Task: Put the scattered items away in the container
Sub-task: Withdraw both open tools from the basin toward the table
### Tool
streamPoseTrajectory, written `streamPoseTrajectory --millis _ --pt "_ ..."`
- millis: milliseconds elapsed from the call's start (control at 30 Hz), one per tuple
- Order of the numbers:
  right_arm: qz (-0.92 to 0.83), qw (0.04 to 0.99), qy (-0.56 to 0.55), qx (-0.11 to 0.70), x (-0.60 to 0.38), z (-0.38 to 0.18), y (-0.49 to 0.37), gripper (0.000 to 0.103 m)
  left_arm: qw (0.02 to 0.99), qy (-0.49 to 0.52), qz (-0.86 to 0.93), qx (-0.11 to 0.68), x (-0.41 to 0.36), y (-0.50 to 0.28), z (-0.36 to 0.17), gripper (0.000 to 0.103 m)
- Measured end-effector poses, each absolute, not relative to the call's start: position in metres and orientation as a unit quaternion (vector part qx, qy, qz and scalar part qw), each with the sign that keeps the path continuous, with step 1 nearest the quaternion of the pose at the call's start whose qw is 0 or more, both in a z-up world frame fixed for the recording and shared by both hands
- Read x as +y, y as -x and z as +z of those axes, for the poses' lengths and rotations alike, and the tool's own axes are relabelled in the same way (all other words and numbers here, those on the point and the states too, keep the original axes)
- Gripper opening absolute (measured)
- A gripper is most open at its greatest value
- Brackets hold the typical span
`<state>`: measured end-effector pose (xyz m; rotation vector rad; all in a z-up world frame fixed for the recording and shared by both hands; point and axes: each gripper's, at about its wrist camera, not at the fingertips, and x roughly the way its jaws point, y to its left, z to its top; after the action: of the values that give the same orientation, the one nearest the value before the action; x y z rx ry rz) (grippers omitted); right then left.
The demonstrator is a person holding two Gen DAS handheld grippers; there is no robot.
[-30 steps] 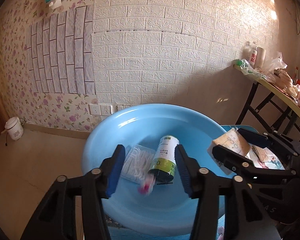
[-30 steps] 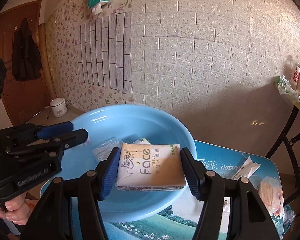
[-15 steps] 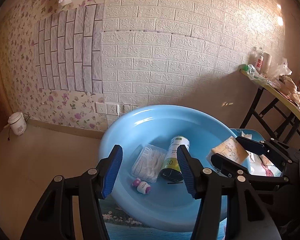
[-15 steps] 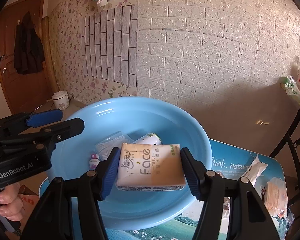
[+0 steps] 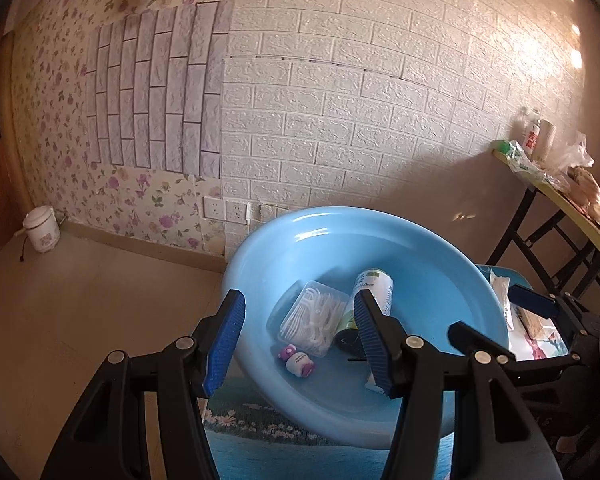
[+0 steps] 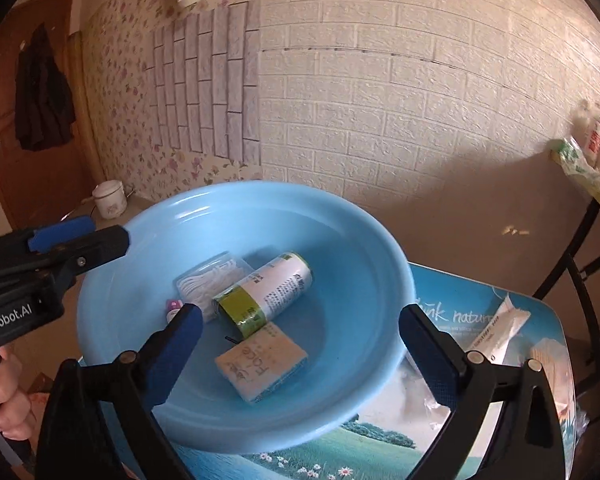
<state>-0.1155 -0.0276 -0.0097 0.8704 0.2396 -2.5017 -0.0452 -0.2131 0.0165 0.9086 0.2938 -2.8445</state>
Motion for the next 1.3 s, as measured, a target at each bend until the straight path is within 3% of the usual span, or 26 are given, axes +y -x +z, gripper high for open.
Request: streamPoseTrajectory --millis 600,1300 --pt "-0.926 0.212 -0.312 0.030 -0.005 0.018 0.095 0.099 0.047 -0.313 -0.945 0.077 -0.204 0.034 0.033 0.057" --pt "-0.928 0.250 -0.270 0.060 -0.011 0.040 0.082 0.099 0.065 -0.303 -0.947 0.089 -0.200 0.036 0.052 0.057"
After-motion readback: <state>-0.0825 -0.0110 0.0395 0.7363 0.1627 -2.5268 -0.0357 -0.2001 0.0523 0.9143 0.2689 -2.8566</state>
